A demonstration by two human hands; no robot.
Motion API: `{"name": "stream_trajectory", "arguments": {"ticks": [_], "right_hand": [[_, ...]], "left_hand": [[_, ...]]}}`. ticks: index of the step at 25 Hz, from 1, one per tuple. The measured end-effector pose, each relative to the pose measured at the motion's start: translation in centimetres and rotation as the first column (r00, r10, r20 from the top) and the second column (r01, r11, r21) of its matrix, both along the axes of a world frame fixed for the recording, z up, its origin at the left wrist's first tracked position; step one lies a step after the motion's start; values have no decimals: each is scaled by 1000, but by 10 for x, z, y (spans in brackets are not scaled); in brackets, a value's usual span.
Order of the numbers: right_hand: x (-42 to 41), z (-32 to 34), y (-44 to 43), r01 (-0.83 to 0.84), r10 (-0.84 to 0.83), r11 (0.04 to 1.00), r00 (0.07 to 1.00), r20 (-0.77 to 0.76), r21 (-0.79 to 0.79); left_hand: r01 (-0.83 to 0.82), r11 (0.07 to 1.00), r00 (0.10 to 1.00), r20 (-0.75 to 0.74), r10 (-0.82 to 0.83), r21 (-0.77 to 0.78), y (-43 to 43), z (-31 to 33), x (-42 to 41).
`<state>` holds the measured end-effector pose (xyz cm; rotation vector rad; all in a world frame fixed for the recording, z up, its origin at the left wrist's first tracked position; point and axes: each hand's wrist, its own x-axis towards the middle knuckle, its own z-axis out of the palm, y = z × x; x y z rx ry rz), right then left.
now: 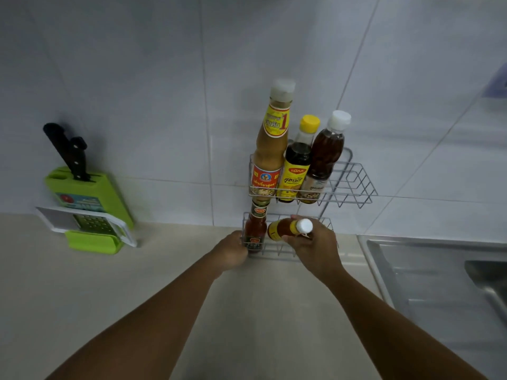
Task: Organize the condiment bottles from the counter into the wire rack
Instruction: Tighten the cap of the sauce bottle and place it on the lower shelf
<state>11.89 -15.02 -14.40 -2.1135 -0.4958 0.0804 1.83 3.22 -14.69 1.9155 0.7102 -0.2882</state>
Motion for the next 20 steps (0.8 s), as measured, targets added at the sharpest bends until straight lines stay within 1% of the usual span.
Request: {"name": "stream_trajectory", "arguments": {"ticks": [4, 7, 10, 17, 20], "right_hand": [[20, -10, 17, -37, 39, 982, 999, 7, -188], [30, -13, 30, -91, 85, 960, 996, -35, -266], [36, -19, 39, -125, 103, 952, 990, -94, -278], [39, -29, 37, -171, 138, 942, 982, -130, -288], [33, -28, 29, -206, 154, 940, 967, -201, -271]], "left_hand": [[0, 1000, 1000, 9, 0, 1, 3, -12, 10], [1, 1000, 1000, 4, -1, -16, 7, -17, 11], [10, 1000, 1000, -1, -10, -29, 11, -18, 11], [19, 999, 1000, -4, -20, -28, 11, -21, 10], [20, 999, 999, -30, -21, -25, 8, -15, 5]]}}
